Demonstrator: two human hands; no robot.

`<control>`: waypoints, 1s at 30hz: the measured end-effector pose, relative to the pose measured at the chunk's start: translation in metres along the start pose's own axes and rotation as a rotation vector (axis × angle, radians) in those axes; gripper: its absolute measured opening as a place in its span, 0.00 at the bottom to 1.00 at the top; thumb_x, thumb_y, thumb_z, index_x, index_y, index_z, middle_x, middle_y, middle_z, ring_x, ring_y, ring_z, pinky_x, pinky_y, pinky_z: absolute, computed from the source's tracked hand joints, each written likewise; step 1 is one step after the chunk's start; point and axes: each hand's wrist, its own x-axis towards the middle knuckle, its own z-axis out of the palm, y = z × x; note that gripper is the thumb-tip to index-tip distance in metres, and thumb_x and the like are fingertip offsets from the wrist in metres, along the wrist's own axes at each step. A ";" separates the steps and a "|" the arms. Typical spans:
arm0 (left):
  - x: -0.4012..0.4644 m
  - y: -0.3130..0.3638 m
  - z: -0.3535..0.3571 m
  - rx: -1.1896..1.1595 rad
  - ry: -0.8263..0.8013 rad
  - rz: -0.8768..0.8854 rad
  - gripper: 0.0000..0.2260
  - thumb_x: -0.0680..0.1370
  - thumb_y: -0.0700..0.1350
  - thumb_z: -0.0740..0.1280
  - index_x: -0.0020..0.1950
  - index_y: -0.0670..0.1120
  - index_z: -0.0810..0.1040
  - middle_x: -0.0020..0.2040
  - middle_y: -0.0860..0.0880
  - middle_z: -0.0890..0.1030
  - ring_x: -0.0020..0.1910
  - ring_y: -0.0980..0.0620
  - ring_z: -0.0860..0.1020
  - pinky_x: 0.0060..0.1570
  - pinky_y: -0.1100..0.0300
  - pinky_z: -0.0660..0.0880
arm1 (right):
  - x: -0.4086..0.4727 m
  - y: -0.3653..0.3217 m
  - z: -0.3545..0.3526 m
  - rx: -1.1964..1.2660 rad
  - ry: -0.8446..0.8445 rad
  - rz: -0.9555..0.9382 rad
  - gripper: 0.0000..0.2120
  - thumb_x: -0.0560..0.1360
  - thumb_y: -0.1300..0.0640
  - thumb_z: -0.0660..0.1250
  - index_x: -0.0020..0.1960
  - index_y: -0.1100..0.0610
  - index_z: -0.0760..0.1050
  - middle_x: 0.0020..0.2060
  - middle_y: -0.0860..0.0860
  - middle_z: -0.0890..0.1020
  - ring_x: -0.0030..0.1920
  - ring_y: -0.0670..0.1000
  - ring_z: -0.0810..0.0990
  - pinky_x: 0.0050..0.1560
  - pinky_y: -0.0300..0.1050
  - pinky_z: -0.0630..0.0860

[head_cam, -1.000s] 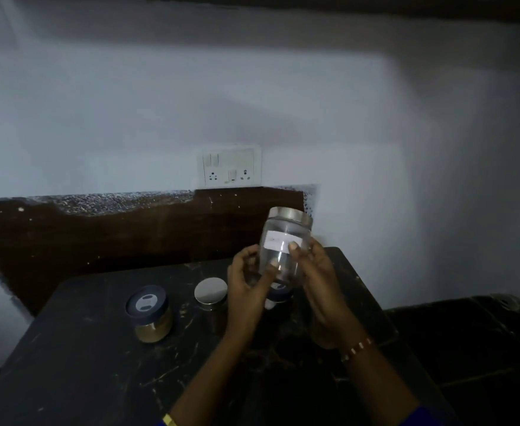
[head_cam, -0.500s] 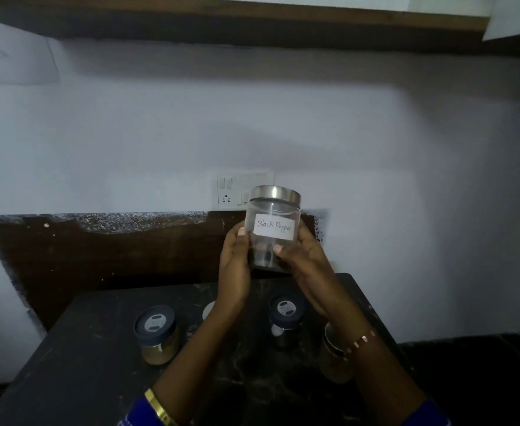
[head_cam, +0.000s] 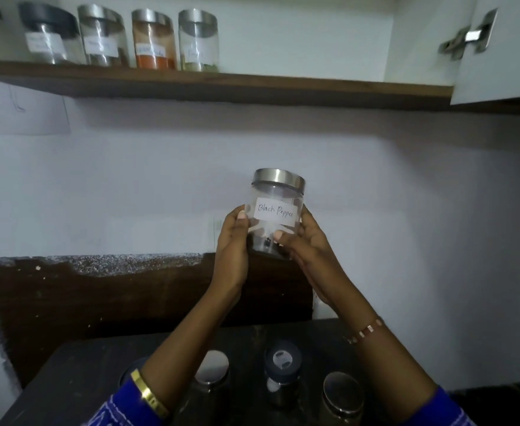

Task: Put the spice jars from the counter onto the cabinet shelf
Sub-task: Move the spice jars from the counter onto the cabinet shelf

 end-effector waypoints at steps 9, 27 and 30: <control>0.098 0.098 0.007 0.206 -0.033 0.382 0.14 0.82 0.48 0.50 0.56 0.52 0.75 0.50 0.50 0.79 0.49 0.57 0.78 0.46 0.69 0.76 | 0.099 -0.109 0.006 -0.173 0.057 -0.237 0.35 0.67 0.55 0.71 0.70 0.53 0.61 0.61 0.54 0.75 0.59 0.55 0.77 0.55 0.53 0.79; 0.265 0.151 0.005 0.525 -0.003 0.361 0.19 0.78 0.42 0.62 0.69 0.44 0.68 0.65 0.44 0.74 0.62 0.46 0.74 0.60 0.53 0.72 | 0.265 -0.161 0.010 -0.648 0.049 -0.423 0.31 0.73 0.62 0.68 0.71 0.57 0.58 0.52 0.53 0.73 0.54 0.54 0.74 0.55 0.47 0.75; 0.282 0.147 0.007 0.608 0.009 0.340 0.18 0.77 0.44 0.64 0.67 0.43 0.70 0.62 0.42 0.76 0.61 0.45 0.75 0.59 0.53 0.72 | 0.284 -0.156 0.007 -0.670 0.027 -0.351 0.26 0.75 0.58 0.66 0.69 0.58 0.61 0.57 0.55 0.77 0.55 0.55 0.76 0.56 0.47 0.73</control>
